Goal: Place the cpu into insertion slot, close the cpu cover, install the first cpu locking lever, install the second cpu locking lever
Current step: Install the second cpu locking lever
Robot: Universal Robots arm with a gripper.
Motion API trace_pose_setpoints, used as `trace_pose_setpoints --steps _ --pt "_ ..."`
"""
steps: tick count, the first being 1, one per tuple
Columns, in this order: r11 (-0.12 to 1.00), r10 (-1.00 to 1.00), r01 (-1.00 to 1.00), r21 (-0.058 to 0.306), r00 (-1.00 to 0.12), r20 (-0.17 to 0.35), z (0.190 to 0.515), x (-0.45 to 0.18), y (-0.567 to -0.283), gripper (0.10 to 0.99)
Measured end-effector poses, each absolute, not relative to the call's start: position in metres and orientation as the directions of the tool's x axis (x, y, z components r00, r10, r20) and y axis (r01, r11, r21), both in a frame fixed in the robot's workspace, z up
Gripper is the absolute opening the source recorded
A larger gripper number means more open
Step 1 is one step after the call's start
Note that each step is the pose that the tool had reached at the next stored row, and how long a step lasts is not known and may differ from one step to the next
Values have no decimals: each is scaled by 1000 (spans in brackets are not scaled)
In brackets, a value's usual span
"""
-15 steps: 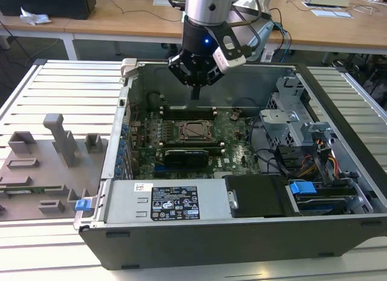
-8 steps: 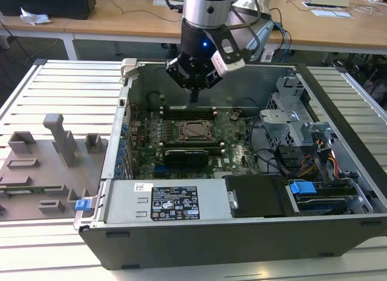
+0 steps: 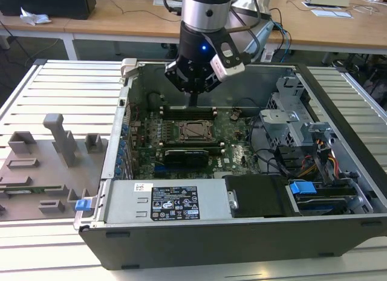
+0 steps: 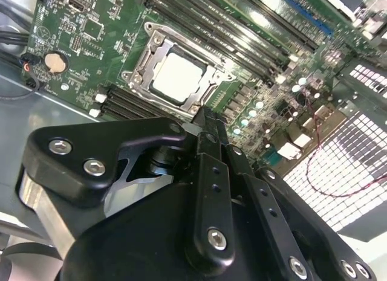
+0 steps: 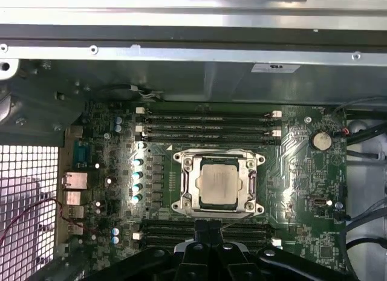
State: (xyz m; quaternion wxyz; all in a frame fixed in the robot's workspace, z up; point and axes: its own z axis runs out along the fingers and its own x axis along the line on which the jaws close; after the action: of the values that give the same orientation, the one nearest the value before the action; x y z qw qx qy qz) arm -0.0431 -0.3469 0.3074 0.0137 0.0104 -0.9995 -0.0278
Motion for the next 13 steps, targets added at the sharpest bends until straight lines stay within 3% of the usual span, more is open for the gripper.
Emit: trace_pose_setpoints --steps 13 --pt "998 -22 -20 60 -999 27 305 -45 -367 106"
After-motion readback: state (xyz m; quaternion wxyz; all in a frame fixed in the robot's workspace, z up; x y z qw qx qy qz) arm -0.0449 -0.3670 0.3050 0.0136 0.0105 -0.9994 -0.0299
